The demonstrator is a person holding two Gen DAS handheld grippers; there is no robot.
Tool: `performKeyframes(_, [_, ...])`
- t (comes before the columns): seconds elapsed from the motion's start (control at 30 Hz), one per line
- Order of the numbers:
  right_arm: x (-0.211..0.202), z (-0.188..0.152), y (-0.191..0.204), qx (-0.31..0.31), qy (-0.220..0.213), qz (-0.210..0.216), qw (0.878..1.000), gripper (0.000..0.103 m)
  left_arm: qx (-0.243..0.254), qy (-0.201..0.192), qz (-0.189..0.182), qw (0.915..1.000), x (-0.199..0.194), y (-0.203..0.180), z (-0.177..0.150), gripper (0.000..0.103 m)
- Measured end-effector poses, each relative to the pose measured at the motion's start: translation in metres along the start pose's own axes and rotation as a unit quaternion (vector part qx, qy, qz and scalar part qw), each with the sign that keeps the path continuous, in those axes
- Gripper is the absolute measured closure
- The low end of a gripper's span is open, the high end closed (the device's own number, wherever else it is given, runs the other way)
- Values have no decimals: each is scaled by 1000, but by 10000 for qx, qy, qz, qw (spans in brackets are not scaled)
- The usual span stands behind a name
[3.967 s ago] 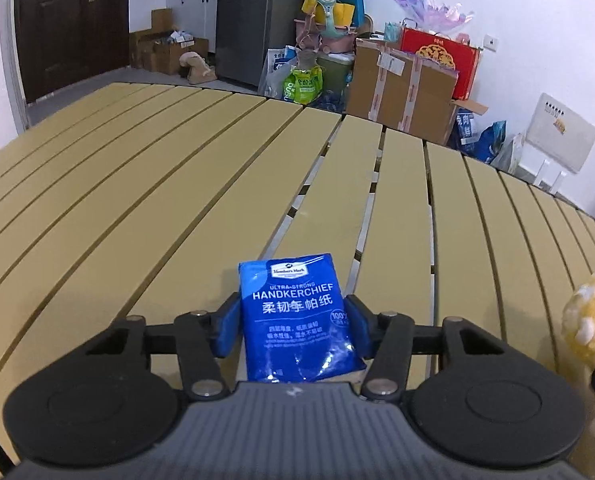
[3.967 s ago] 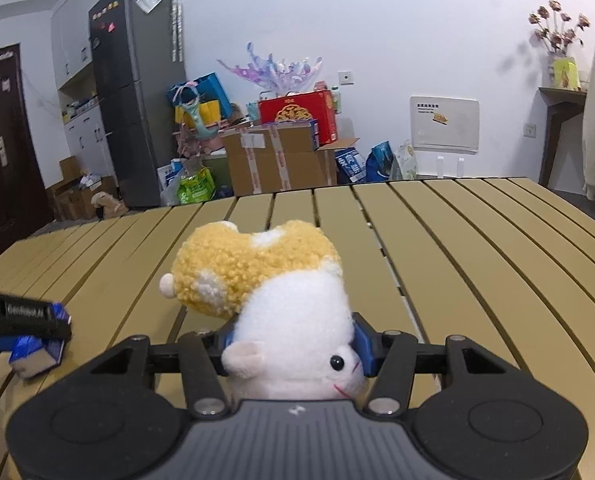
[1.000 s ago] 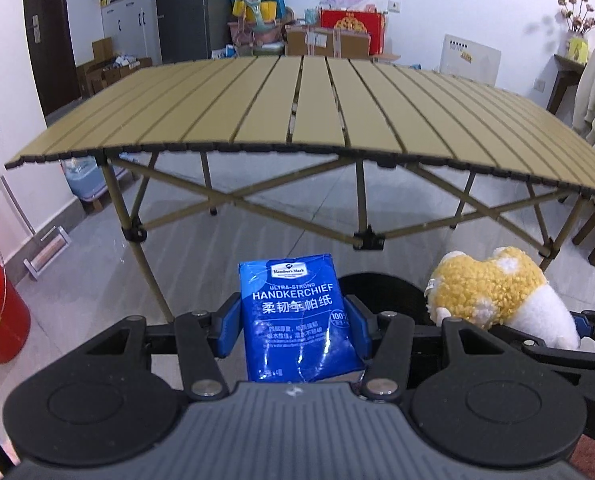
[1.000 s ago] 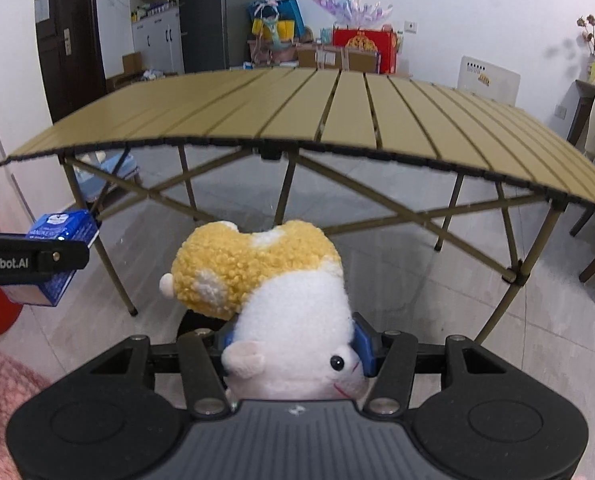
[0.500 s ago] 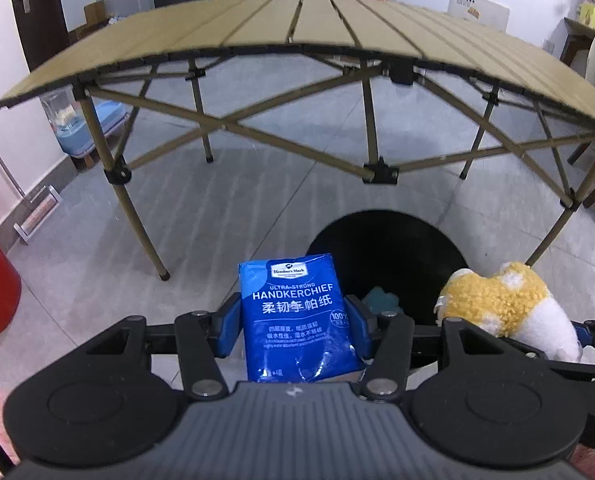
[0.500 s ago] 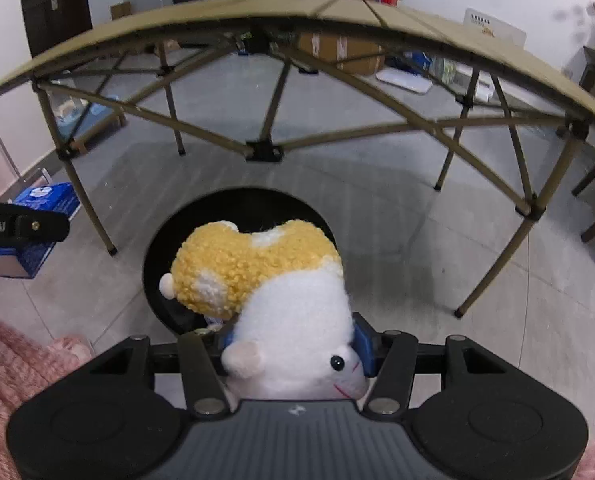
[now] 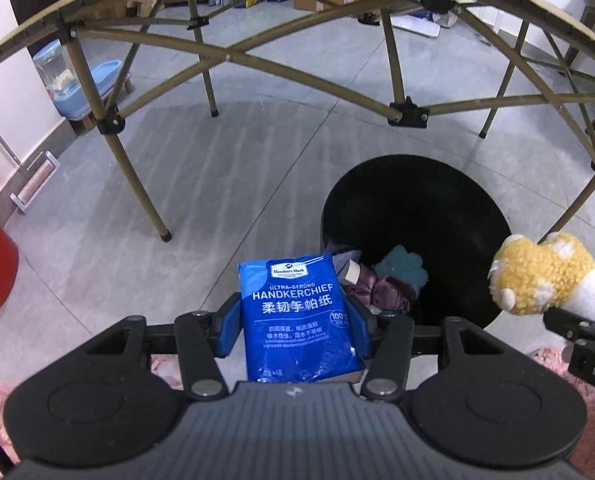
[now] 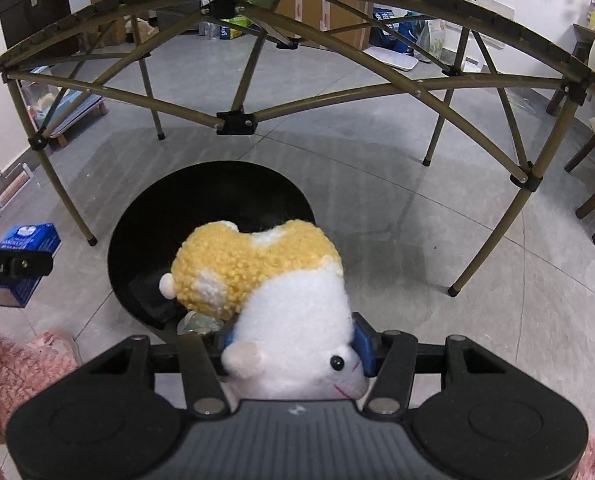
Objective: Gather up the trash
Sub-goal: 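Lower the left tool over the bin and open it to drop the tissue pack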
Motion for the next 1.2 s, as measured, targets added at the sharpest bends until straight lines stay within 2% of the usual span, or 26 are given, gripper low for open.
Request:
performKeyframes(0.37, [2, -11, -52, 585, 12, -373, 9976, 50, 110, 300, -16, 9995, 19, -20, -1, 49])
performKeyframes(0.57, [3, -12, -64, 705, -9, -419, 9966, 50, 134, 333, -132, 9993, 24, -44, 8, 49])
performKeyframes(0.93, [4, 15, -85, 823, -310, -668, 9939, 50, 279, 259, -382, 9985, 35, -106, 29, 49])
performKeyframes(1.2, [20, 26, -108, 1083, -289, -942, 9892, 50, 158, 338, -449, 9983, 46, -128, 40, 49])
Point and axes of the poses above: each gripper's, at about its wrist camera, not at the fingertips, and x roughly the way its jaws point, y to its left, z to its top, the point moved 9 cm from there along x, roughly the way its jaws point, and after that the axes turned 6 degrees about -y, right-handed, at the moved point
